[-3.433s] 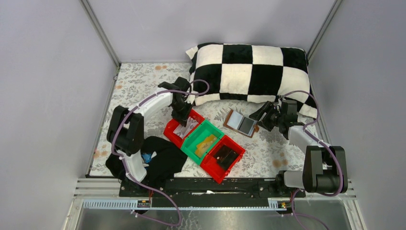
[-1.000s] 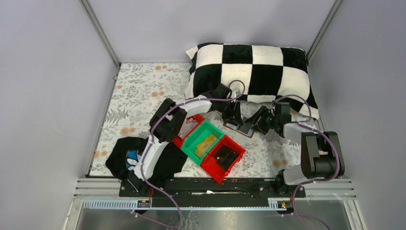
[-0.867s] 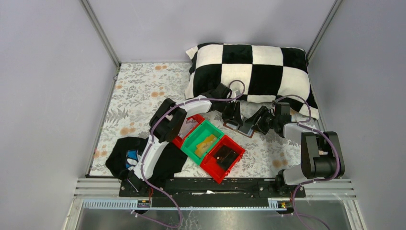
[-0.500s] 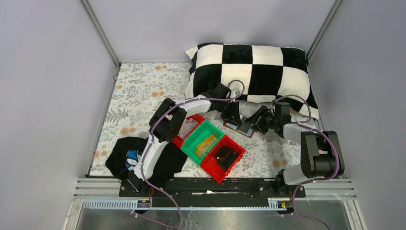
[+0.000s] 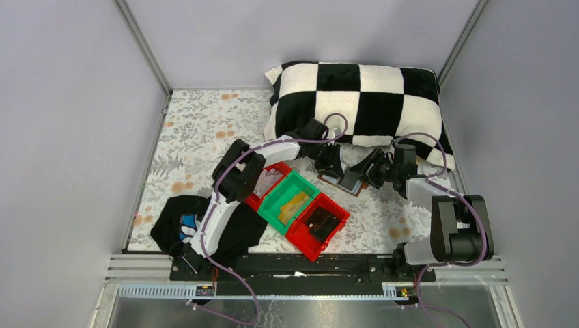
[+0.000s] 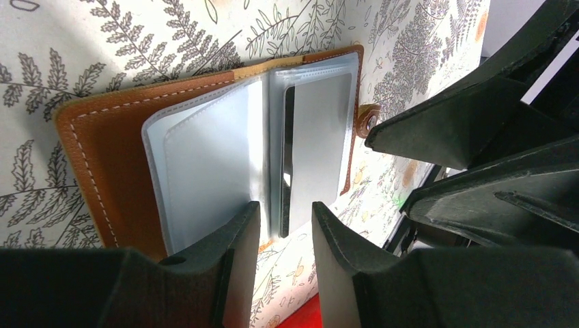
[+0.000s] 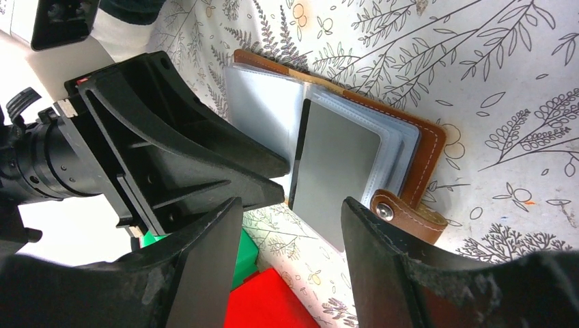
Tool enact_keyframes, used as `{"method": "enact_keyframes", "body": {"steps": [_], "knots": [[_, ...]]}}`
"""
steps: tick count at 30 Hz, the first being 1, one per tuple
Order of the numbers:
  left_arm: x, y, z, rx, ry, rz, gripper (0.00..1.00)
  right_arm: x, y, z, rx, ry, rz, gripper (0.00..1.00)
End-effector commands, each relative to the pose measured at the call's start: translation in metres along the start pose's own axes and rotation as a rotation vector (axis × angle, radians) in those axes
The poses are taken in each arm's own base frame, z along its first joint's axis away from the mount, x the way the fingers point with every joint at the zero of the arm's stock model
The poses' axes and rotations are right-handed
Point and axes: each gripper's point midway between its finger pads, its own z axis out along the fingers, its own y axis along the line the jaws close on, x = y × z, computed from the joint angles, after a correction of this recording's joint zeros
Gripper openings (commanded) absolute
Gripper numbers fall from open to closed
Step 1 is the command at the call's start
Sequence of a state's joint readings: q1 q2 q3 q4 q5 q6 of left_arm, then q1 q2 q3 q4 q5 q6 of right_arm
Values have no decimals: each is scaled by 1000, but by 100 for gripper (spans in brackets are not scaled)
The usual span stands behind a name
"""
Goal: Take the credit cards out of the card holder
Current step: Remove the credit card from the card holder.
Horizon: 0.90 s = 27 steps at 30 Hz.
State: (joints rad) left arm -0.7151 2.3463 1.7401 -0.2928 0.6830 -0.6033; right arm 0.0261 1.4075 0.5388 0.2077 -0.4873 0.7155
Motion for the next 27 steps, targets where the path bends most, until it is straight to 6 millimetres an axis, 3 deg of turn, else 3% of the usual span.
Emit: {"method": "enact_keyframes", "body": {"steps": [1,27], "knots": [[-3,1,-1,15,-9,13,38,0,3,4,-15,6,-5,63],[-1,5,1,29,-1,-4,34,15,-15,24,-21,63,63,62]]}}
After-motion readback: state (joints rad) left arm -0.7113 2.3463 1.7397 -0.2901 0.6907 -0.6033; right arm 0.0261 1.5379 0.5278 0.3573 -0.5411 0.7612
